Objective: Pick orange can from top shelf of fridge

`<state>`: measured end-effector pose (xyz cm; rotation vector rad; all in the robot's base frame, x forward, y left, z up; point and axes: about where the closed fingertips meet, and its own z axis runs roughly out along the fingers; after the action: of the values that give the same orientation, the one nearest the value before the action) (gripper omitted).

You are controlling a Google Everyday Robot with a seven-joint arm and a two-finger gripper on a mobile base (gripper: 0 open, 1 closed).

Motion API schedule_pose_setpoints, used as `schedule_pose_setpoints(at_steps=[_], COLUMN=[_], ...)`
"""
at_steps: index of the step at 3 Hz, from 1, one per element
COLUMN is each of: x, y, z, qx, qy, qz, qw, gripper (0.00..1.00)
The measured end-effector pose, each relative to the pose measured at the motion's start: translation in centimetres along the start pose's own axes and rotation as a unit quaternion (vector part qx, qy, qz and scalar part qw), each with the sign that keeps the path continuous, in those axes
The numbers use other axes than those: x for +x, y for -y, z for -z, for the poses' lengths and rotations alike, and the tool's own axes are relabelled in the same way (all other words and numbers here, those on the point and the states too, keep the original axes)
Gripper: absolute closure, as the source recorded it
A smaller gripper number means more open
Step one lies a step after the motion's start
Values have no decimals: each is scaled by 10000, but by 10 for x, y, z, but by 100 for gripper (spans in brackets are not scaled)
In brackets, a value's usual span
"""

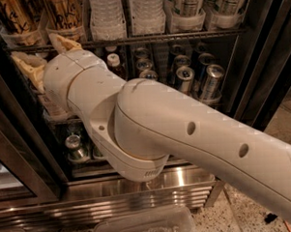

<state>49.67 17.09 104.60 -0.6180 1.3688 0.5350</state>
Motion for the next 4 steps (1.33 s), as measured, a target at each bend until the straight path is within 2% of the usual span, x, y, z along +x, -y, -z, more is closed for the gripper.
schedule_pose_setpoints(at_steps=[3, 4], x=[-2, -4], y=[-3, -4], z=[-3, -8], qx=[-74, -171], qy=[12, 23], qz=[45, 105], qw=[10000, 9998], gripper=[32, 34])
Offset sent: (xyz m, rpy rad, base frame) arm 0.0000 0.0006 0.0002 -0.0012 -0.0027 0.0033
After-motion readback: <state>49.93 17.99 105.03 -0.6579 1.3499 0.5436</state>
